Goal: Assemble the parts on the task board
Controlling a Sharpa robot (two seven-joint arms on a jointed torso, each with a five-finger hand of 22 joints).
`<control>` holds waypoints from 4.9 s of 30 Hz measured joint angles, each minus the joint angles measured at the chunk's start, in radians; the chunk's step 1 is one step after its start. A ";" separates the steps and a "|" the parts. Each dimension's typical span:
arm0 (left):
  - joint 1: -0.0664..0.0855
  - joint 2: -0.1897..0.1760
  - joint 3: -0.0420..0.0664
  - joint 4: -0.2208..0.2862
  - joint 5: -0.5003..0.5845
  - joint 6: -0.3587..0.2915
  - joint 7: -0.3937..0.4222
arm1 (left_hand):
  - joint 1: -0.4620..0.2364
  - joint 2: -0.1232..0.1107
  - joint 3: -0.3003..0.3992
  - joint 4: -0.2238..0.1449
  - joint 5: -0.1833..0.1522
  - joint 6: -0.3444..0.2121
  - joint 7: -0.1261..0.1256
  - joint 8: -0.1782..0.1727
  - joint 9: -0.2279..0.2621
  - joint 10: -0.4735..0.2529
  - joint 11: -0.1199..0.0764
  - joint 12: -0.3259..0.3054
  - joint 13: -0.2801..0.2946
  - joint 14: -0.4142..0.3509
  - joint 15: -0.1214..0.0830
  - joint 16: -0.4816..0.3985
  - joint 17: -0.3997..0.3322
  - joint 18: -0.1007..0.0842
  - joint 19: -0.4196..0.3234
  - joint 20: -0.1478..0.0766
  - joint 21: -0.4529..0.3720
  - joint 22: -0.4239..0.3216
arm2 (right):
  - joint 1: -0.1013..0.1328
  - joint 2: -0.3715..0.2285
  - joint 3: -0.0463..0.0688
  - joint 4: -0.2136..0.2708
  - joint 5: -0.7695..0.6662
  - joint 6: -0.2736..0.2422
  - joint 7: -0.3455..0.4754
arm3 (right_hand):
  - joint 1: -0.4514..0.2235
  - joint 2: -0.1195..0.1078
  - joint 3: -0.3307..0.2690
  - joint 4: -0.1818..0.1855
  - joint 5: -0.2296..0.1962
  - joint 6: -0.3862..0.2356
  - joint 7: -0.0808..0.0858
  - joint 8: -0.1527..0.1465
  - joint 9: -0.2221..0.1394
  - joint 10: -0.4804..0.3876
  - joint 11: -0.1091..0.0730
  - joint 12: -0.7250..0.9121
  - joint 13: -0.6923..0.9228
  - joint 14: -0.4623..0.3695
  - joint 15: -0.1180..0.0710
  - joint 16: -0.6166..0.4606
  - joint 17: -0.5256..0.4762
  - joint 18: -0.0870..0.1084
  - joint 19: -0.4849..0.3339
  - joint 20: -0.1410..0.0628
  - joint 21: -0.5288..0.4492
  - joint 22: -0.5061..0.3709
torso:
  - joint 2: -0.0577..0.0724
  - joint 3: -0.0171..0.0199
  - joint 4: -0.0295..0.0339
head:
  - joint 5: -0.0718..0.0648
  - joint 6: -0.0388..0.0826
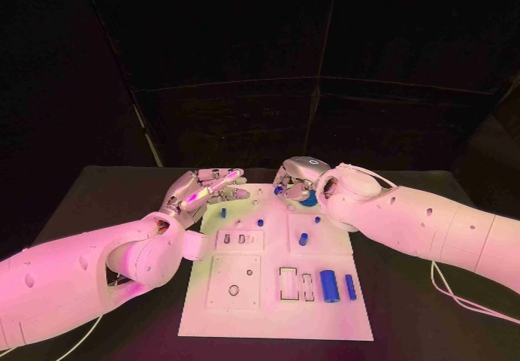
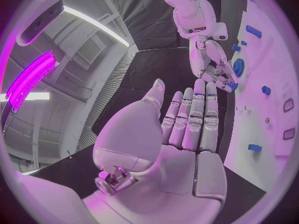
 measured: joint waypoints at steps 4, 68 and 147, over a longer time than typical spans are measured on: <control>0.000 0.000 0.000 -0.003 0.000 0.001 0.000 | 0.000 0.000 0.000 0.000 0.000 0.000 0.000 0.000 0.000 0.000 0.000 0.000 0.000 0.000 0.000 0.000 0.000 0.000 0.000 0.000 0.000 0.000 | 0.000 0.030 0.000 -0.032 0.012 -0.024 0.010 | 0.000 0.000 0.004 0.004 0.000 0.000 0.000 0.000 -0.001 0.000 0.000 0.000 0.000 0.000 0.000 0.005 0.001 0.000 0.000 0.000 0.004 0.002 | 0.002 0.0002 0.0011 | 0.003 0.000; 0.024 -0.017 -0.001 -0.042 -0.001 0.017 -0.007 | 0.000 0.000 0.000 0.000 0.000 0.004 0.003 0.000 -0.001 0.000 0.000 -0.004 0.000 0.000 0.000 -0.004 0.000 0.000 0.003 0.004 -0.004 -0.001 | 0.000 -0.060 0.001 0.048 0.059 -0.040 -0.015 | -0.070 -0.120 -0.074 0.111 0.028 -0.156 0.040 -0.011 -0.001 -0.101 0.039 0.033 0.005 0.000 0.032 0.006 -0.038 0.000 -0.036 0.033 0.012 -0.020 | 0.004 0.0033 -0.0045 | 0.014 0.001; 0.056 -0.023 -0.001 -0.168 0.024 0.059 -0.023 | 0.005 0.005 0.006 -0.006 0.000 0.003 0.003 -0.004 0.000 0.004 0.004 -0.008 0.000 0.000 0.000 -0.008 0.000 0.000 0.003 0.004 -0.008 -0.004 | 0.002 -0.097 0.028 0.015 0.053 0.159 -0.143 | 0.184 -0.024 -0.322 0.308 -0.030 -0.066 -0.005 0.042 -0.002 0.202 -0.020 1.264 1.221 0.000 -0.007 0.226 0.271 -0.024 0.104 0.000 0.205 0.246 | -0.003 0.0057 -0.0168 | 0.001 -0.027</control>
